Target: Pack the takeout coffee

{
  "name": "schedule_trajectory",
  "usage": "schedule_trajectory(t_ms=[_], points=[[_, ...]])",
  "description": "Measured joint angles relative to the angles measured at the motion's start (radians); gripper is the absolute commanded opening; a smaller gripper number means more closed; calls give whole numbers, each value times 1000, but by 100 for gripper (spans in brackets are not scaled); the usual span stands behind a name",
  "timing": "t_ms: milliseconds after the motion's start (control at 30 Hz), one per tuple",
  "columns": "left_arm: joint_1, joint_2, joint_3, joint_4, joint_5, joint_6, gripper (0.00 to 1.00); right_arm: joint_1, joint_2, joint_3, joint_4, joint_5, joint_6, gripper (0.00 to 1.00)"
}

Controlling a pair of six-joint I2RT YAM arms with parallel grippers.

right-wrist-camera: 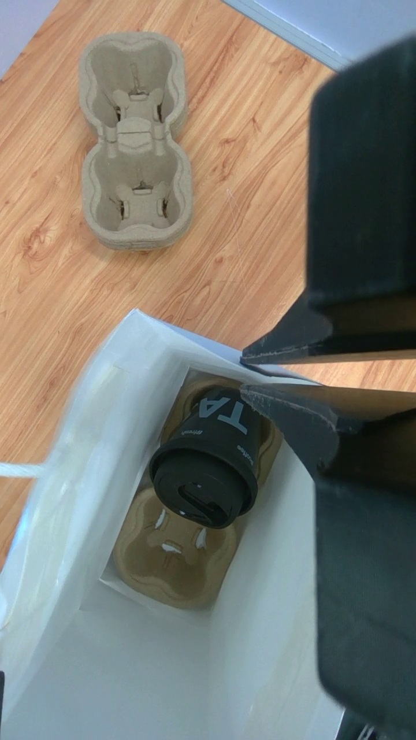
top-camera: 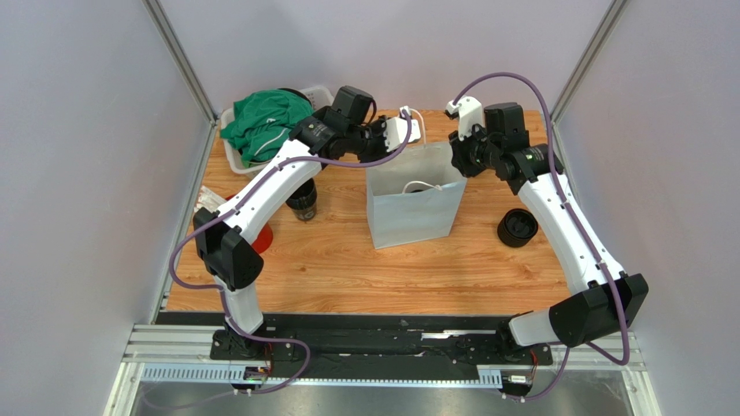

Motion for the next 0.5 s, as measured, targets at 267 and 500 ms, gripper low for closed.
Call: schedule_trajectory(t_ms=[267, 500], points=[[0, 4, 0, 13, -3, -17, 19, 0, 0, -6, 9, 11, 0, 0], [0, 3, -11, 82, -19, -43, 3, 0, 0, -11, 14, 20, 3, 0]])
